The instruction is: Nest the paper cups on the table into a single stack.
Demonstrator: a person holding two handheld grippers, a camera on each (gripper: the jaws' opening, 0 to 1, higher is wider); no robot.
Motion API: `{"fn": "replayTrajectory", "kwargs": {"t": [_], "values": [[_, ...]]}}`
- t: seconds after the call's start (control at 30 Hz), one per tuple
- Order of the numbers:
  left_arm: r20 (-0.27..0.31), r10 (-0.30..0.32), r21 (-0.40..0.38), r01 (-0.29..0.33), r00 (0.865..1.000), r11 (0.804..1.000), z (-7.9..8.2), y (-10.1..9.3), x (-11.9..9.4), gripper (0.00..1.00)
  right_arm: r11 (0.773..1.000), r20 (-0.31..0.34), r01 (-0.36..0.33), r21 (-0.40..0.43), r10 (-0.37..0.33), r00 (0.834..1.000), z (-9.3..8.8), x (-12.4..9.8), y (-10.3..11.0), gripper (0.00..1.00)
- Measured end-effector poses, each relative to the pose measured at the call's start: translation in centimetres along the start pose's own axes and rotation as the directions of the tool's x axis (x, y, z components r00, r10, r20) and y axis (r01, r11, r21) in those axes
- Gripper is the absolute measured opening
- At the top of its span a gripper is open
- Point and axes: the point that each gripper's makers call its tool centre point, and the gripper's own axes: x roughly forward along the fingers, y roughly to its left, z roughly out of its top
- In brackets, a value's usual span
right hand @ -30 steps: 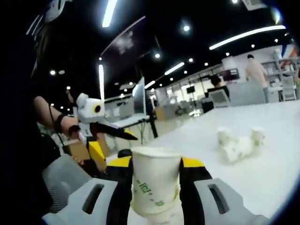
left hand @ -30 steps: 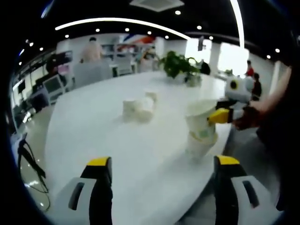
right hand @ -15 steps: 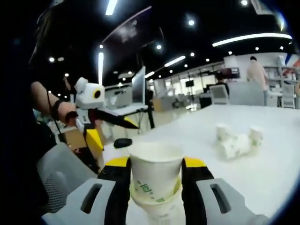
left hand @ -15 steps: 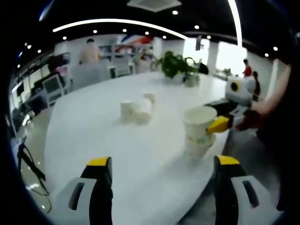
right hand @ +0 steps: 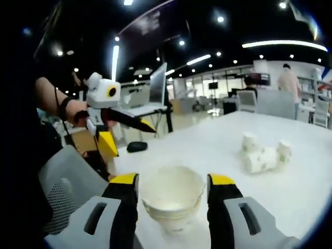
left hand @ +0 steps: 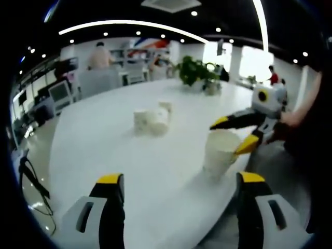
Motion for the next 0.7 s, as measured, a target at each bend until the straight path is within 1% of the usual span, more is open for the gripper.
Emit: {"fn": "replayTrajectory", "kwargs": {"t": [0.1, 0.4, 0.6, 0.63, 0.7], "values": [[0.002, 0.001, 0.001, -0.001, 1.0, 1.0, 0.1, -0.1, 0.0, 0.88, 1.0, -0.004, 0.007, 0.003, -0.007, 1.0, -0.2, -0.1, -0.1, 0.53], [0.007, 0.002, -0.005, -0.002, 1.0, 1.0, 0.0, -0.2, -0.1, 0.89, 1.0, -0.008, 0.019, 0.018, -0.019, 1.0, -0.4, -0.4, -0.3, 0.53], [0.005, 0.002, -0.006, -0.002, 1.0, 1.0, -0.1, -0.3, -0.1, 0.89, 0.998, 0.005, 0.034, 0.045, -0.034, 0.999, 0.0, -0.6, -0.7, 0.54], [0.004, 0.002, -0.005, -0.002, 1.0, 1.0, -0.1, -0.3, -0.1, 0.89, 0.997, 0.018, 0.045, 0.065, -0.046, 0.999, 0.3, -0.7, -1.0, 0.55], [0.005, 0.002, -0.005, -0.002, 1.0, 1.0, -0.1, -0.3, -0.1, 0.89, 0.996, 0.032, 0.057, 0.075, -0.059, 0.998, 0.8, -0.8, -1.4, 0.57]]}}
